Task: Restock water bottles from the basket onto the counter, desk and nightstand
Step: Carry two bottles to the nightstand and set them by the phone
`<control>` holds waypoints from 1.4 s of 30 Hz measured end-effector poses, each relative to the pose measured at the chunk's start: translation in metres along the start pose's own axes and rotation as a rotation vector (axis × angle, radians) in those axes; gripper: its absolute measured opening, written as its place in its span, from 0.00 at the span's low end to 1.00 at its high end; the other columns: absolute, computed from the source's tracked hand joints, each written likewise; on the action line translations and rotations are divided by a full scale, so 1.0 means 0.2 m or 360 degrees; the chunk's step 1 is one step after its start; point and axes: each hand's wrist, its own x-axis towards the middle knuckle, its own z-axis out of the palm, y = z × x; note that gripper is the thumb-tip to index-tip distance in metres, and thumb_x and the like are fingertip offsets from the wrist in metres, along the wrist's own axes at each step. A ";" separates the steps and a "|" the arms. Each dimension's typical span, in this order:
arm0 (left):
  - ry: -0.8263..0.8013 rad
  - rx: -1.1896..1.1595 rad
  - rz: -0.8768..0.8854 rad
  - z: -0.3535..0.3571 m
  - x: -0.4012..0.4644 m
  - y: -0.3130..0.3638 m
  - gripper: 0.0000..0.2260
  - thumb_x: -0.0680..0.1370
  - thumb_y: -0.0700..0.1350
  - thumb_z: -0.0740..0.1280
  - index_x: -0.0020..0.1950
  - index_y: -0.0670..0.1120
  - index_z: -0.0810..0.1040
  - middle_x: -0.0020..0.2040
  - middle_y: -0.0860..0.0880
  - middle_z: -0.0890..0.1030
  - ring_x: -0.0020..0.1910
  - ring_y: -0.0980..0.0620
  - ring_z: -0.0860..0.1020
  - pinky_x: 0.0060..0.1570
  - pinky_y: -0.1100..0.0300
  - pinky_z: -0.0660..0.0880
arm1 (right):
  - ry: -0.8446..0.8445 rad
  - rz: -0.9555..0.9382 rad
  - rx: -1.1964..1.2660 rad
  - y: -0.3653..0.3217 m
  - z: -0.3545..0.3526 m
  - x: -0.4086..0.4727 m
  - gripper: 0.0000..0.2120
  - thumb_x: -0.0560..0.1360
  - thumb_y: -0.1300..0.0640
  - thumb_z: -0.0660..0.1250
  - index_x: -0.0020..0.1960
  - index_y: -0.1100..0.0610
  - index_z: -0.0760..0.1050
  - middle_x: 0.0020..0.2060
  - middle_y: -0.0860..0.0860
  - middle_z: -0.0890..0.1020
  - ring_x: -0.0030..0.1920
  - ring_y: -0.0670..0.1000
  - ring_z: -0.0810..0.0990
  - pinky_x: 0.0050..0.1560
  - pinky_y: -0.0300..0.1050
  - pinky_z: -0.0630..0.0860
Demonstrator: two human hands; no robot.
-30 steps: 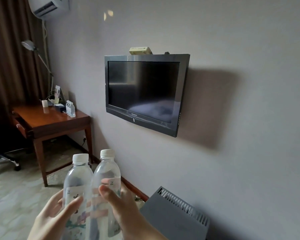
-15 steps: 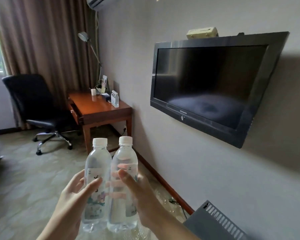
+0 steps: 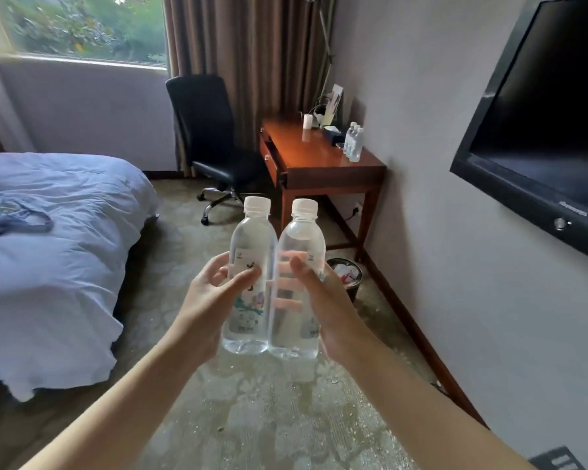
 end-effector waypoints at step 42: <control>0.1423 -0.0110 0.0177 -2.23 1.16 0.42 0.31 0.63 0.50 0.76 0.63 0.49 0.70 0.61 0.42 0.78 0.56 0.44 0.80 0.52 0.47 0.78 | -0.1348 0.0193 -0.0086 0.21 2.33 2.01 0.24 0.64 0.47 0.75 0.55 0.52 0.71 0.49 0.54 0.82 0.52 0.56 0.82 0.56 0.57 0.77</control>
